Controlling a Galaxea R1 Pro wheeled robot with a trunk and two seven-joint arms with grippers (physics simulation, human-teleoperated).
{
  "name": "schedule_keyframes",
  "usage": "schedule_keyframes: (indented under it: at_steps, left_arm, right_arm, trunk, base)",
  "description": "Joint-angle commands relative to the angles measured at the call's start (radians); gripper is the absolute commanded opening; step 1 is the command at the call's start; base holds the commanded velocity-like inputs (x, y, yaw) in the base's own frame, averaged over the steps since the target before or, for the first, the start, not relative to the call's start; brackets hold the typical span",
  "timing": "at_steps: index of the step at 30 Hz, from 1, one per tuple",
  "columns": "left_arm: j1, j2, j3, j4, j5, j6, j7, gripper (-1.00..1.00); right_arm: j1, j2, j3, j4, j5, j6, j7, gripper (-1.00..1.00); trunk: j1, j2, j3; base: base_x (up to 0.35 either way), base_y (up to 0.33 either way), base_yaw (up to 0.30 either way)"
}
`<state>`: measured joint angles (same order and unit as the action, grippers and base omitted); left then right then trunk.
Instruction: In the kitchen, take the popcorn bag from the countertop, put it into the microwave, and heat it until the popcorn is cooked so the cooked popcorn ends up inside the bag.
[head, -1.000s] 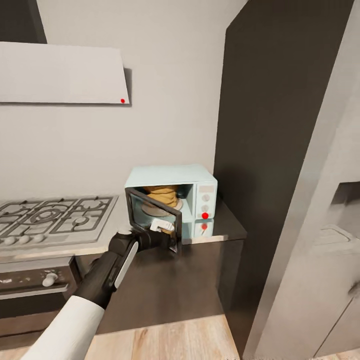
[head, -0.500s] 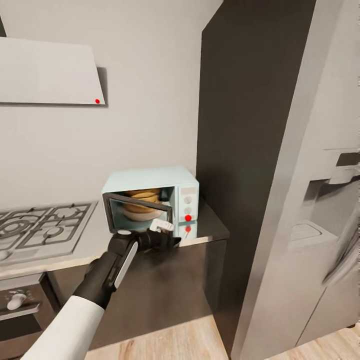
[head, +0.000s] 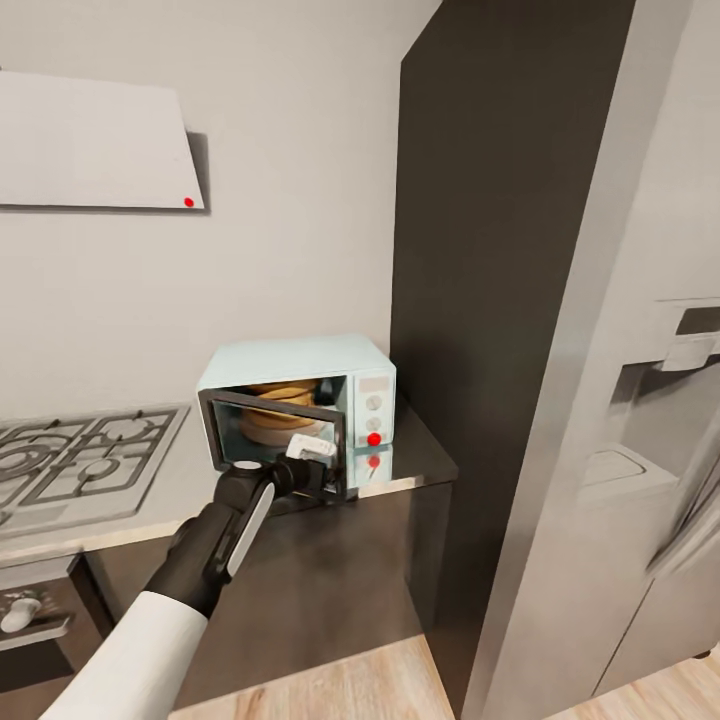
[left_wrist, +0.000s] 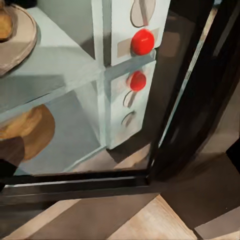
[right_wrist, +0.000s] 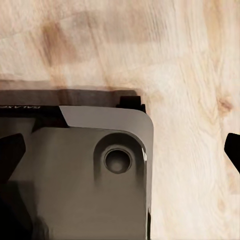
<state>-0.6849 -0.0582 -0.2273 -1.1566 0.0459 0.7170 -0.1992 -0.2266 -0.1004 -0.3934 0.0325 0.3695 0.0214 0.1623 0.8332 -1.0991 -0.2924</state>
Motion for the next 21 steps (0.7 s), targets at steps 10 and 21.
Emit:
schedule_keyframes:
  at_steps: [10,21]
  left_arm:
    - [-0.001,-0.003,-0.001,0.028,0.002,0.001,0.007,1.00]
    - [-0.001,-0.003,-0.001,0.028,0.000,0.001,0.009,1.00]
  right_arm:
    - [-0.001,-0.001,-0.008,0.001,0.008,0.002,0.003,1.00]
    - [-0.001,-0.001,-0.008,0.001,0.008,0.002,0.003,1.00]
  trunk:
    - [0.000,-0.001,-0.001]
    - [0.000,-0.001,-0.001]
  base:
    - [0.212,0.000,0.000]
    - [0.251,0.000,0.000]
